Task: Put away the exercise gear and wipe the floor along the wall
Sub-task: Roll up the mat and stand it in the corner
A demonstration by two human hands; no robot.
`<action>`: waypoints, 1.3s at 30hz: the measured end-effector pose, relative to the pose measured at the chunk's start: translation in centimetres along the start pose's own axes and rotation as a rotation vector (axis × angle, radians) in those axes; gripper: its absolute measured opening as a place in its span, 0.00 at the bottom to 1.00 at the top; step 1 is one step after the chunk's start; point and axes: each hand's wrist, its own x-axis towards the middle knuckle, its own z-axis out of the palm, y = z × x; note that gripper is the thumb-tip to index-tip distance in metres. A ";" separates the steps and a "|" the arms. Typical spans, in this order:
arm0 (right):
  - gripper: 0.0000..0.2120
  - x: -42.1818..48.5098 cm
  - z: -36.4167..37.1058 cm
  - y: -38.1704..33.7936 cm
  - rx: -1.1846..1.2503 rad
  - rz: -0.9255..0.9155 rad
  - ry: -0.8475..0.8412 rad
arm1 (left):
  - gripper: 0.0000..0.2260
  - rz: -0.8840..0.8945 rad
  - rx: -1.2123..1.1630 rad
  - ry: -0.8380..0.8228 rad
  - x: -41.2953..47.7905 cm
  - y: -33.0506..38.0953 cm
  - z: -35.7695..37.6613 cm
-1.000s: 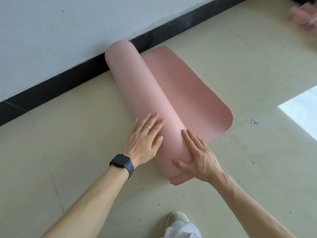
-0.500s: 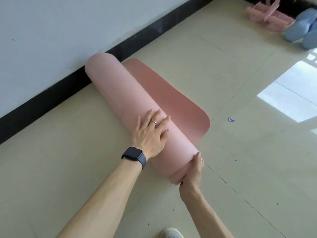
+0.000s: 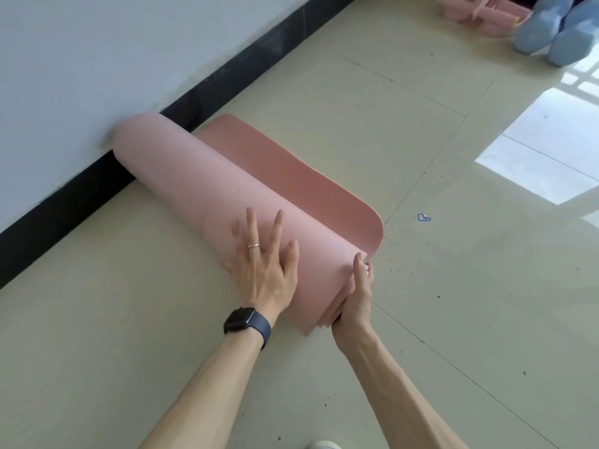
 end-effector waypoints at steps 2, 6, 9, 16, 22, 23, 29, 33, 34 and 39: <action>0.43 -0.2 0.7 0.4 0.050 0.006 -0.019 | 0.26 -0.163 -0.188 0.000 0.0 1.5 0.0; 0.41 -1.5 0.9 2.3 -0.143 -0.037 -0.032 | 0.29 -0.074 -0.069 -0.075 -1.5 0.3 0.1; 0.44 -1.4 1.0 2.5 -0.194 -0.049 -0.056 | 0.30 -0.047 -0.021 -0.061 -2.1 -1.2 -0.1; 0.50 -0.8 -0.2 2.1 -0.434 -0.113 -0.146 | 0.26 0.235 0.213 0.000 -1.3 -1.9 -0.4; 0.44 -2.8 -1.1 1.9 -0.339 -0.002 -0.278 | 0.26 -0.118 -0.110 0.037 -3.3 -1.0 0.1; 0.42 -3.1 -1.3 1.5 -0.419 -0.016 -0.270 | 0.26 -0.196 -0.159 0.029 -4.2 -0.9 0.0; 0.32 -0.7 -0.5 -3.5 -0.708 -0.168 -0.299 | 0.31 -0.456 -0.502 0.058 -6.8 -0.9 -1.3; 0.21 -0.2 1.4 -3.6 -0.858 -0.028 -0.393 | 0.55 -0.832 -1.073 -0.070 -7.9 -1.4 -1.9; 0.24 -0.4 1.7 -3.1 -0.829 0.013 -0.396 | 0.57 -0.842 -1.182 -0.074 -7.9 -1.5 -2.1; 0.23 -2.0 2.4 -0.4 -0.813 0.099 -0.402 | 0.52 -0.821 -1.150 -0.006 -9.7 -0.8 -2.7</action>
